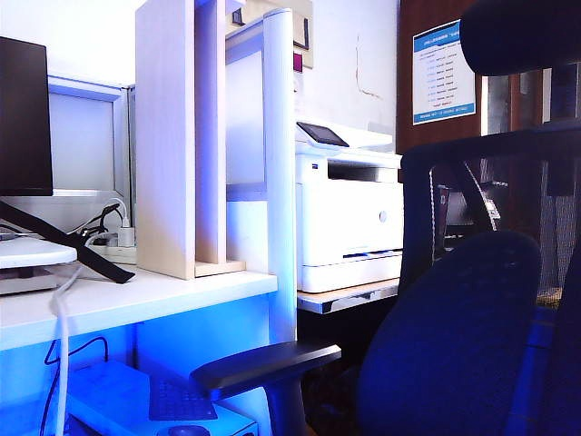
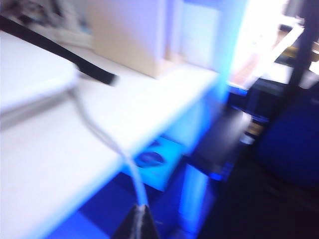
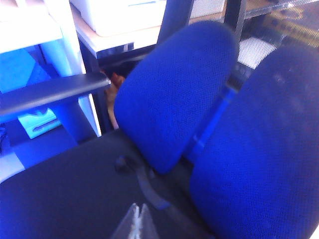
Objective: Grab the backpack from the chair and place it on the desk.
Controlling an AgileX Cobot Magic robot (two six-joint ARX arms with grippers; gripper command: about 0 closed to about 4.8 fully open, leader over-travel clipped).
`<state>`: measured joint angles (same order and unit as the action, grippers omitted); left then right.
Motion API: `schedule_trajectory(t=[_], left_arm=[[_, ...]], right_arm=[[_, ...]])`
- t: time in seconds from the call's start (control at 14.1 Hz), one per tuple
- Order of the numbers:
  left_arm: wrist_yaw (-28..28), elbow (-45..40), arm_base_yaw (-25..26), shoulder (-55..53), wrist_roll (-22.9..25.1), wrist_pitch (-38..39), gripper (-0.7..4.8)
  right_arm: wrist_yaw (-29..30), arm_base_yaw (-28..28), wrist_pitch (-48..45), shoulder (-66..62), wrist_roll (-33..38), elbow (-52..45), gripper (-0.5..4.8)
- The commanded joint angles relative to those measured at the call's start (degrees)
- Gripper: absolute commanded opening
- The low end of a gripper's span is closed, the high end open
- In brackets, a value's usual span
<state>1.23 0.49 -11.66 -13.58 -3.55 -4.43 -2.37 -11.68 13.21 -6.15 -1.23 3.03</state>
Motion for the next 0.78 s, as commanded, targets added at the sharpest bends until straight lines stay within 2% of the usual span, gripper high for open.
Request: schedule_trajectory(t=[0.07,0.21,0.78], left_arm=[[8.3,-0.1,0.1,0.0,3.7,-0.3,-0.05],[13.7,-0.1,0.1,0.0,3.4,3.3,-0.03],[13.3,-0.1,0.0,0.0,3.5,5.4,-0.03]], right_arm=[[-0.1,0.0,-1.5,0.0,-0.3,-0.6,-0.08],[-0.5,0.0,-1.5,0.0,-0.3,-0.6,-0.08],[-0.5,-0.1,-1.0,0.0,-0.3,-0.6,-0.08]])
